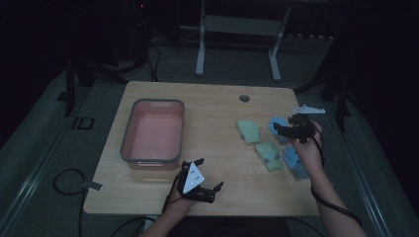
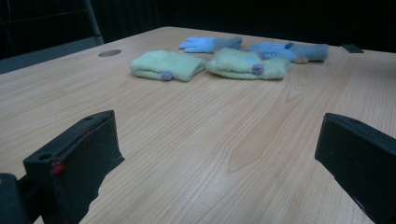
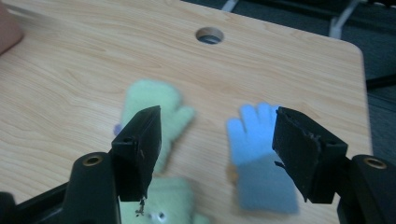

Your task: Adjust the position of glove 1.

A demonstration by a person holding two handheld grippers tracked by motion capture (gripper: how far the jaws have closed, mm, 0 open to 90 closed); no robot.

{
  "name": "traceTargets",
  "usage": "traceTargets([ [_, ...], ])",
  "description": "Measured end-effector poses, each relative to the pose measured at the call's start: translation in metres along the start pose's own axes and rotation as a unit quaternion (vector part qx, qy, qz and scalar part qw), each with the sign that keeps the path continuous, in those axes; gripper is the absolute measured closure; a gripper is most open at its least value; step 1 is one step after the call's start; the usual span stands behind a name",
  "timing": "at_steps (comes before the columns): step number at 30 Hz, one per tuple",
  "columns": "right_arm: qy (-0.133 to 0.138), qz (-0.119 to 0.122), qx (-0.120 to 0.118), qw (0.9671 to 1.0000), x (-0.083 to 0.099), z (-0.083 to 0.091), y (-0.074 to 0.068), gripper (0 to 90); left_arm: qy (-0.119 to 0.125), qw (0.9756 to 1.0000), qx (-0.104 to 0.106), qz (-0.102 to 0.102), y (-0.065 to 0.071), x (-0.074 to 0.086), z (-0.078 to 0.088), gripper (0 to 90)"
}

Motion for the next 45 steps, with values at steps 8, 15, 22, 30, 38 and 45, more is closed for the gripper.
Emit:
traceTargets([
  [8,-0.015,0.016,-0.033,0.9992,-0.015,-0.026,-0.018,36.7,0.0,1.0,0.001,0.0,0.0,0.0,0.0,0.0],
  [15,-0.041,0.023,-0.055,0.9974,-0.017,-0.057,-0.036,41.7,0.001,1.0,0.002,0.001,0.0,0.0,0.0,0.0],
  [22,-0.058,0.014,-0.07,0.9957,-0.014,-0.082,-0.045,46.7,0.001,1.0,0.004,0.002,0.0,0.0,0.0,0.0],
  [30,-0.085,0.039,-0.071,0.9931,-0.005,-0.11,-0.052,52.4,0.002,1.0,0.005,0.004,-0.001,0.0,0.0,0.0],
  [38,-0.119,0.046,-0.07,0.9894,0.014,-0.133,-0.055,57.7,0.003,1.0,0.003,0.007,-0.001,0.0,0.001,0.0],
  [45,-0.117,0.046,-0.069,0.9896,0.014,-0.134,-0.057,60.6,0.003,1.0,0.003,0.005,-0.001,0.0,0.001,0.0],
])
Point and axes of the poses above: each handheld gripper's, and its own axes: z roughly backward along the jaws, x roughly out of its underside, y roughly to its right, the point moved 6 cm from there along -z, roughly forward along the jaws, and after that the axes turned 6 degrees about z, right-handed, at the moved point
